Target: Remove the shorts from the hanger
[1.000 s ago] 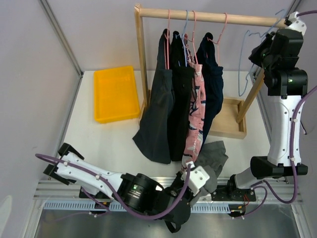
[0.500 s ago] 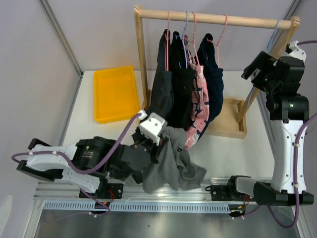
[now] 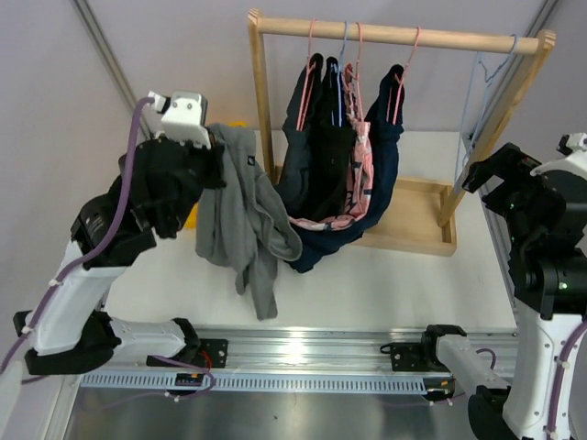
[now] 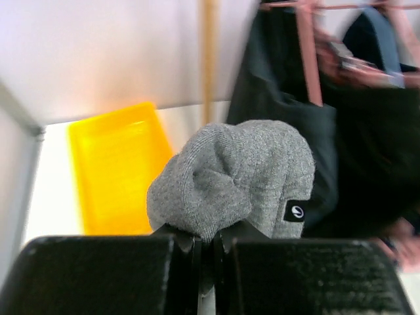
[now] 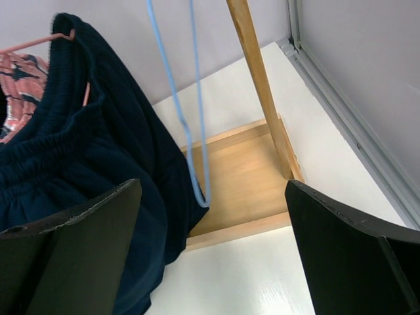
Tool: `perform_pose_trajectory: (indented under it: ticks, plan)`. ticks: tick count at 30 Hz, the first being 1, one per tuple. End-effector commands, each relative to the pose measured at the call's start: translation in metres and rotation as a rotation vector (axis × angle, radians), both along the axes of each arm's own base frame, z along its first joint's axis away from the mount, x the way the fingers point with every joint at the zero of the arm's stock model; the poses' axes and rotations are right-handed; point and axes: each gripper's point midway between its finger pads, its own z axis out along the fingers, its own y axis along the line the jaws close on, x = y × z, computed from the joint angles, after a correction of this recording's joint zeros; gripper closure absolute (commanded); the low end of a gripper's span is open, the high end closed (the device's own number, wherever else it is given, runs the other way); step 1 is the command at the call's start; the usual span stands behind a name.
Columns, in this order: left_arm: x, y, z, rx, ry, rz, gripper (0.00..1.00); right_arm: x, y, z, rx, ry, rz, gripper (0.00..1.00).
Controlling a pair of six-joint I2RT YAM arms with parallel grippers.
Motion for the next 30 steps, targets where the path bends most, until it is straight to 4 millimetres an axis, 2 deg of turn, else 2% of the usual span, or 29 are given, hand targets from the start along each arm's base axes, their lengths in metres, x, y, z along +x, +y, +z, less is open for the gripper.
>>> perform_pose_trajectory:
  ticks: [1,2,3,4,5,7,8,9,10,11,12,13,14,16,18,19,20,21,23,24,26,27,28,29,30]
  plan:
    - [0.033,0.009,0.020,-0.015,-0.053,-0.015,1.00,-0.013,-0.001,-0.003,-0.005,0.004,-0.006,0.01]
    - [0.042,0.016,0.021,-0.017,-0.051,0.012,1.00,-0.017,-0.001,-0.004,-0.007,0.001,-0.002,0.01]
    - [0.061,0.033,0.017,-0.010,-0.036,0.083,1.00,-0.022,0.000,-0.005,-0.007,-0.003,0.000,0.01]
    - [0.065,0.042,0.027,-0.033,-0.050,0.104,1.00,-0.026,-0.001,-0.007,-0.007,-0.003,-0.002,0.01]
    - [0.085,0.055,0.021,-0.025,-0.028,0.154,1.00,-0.027,0.000,-0.010,-0.008,-0.002,0.000,0.01]
    - [0.095,0.070,0.037,-0.057,-0.054,0.192,1.00,-0.032,0.002,-0.017,-0.001,0.002,0.011,0.01]
    - [0.104,0.074,0.036,-0.061,-0.049,0.202,1.00,-0.033,0.003,-0.020,-0.001,0.004,0.016,0.01]
    - [0.122,0.087,0.037,-0.064,-0.045,0.252,1.00,-0.034,0.004,-0.024,0.002,0.014,0.023,0.01]
    - [0.127,0.093,0.049,-0.081,-0.066,0.267,1.00,-0.035,0.006,-0.030,0.007,0.024,0.030,0.01]
    - [0.133,0.108,0.060,-0.093,-0.092,0.305,1.00,-0.035,0.008,-0.033,0.012,0.031,0.043,0.01]
    - [0.145,0.111,0.058,-0.093,-0.084,0.312,1.00,-0.035,0.010,-0.038,0.020,0.039,0.049,0.01]
    - [0.172,0.109,0.038,-0.084,-0.031,0.318,1.00,-0.037,0.012,-0.040,0.024,0.037,0.059,0.01]
    - [0.175,0.119,0.059,-0.114,-0.085,0.332,1.00,-0.036,0.014,-0.047,0.029,0.052,0.070,0.01]
    - [0.206,0.115,0.042,-0.131,-0.053,0.306,1.00,-0.038,0.016,-0.051,0.032,0.051,0.079,0.01]
    - [0.227,0.116,0.038,-0.146,-0.070,0.301,1.00,-0.038,0.016,-0.057,0.030,0.062,0.083,0.01]
    - [0.242,0.116,0.024,-0.132,-0.048,0.311,1.00,-0.038,0.016,-0.059,0.026,0.063,0.084,0.01]
    - [0.252,0.115,0.022,-0.135,-0.063,0.312,1.00,-0.039,0.016,-0.059,0.025,0.060,0.087,0.01]
    - [0.264,0.114,0.001,-0.120,-0.021,0.319,1.00,-0.039,0.017,-0.062,0.024,0.065,0.089,0.01]
    - [0.282,0.115,-0.026,-0.109,0.019,0.345,1.00,-0.041,0.020,-0.059,0.018,0.047,0.114,0.01]
    - [0.292,0.114,-0.056,-0.093,0.082,0.355,1.00,-0.041,0.024,-0.051,0.014,0.014,0.135,0.01]
    - [0.300,0.117,-0.086,-0.101,0.139,0.387,1.00,-0.044,0.035,-0.037,0.014,-0.042,0.201,0.01]
    - [0.303,0.116,-0.129,-0.091,0.229,0.398,0.96,-0.048,0.043,-0.018,0.016,-0.110,0.247,0.01]
    - [0.303,0.115,-0.143,-0.095,0.260,0.399,0.85,-0.052,0.057,-0.008,0.025,-0.143,0.322,0.01]
    - [0.300,0.113,-0.167,-0.092,0.315,0.401,0.60,-0.054,0.064,0.001,0.037,-0.174,0.363,0.01]
    - [0.295,0.112,-0.189,-0.104,0.365,0.406,0.13,-0.053,0.072,0.017,0.041,-0.217,0.407,0.01]
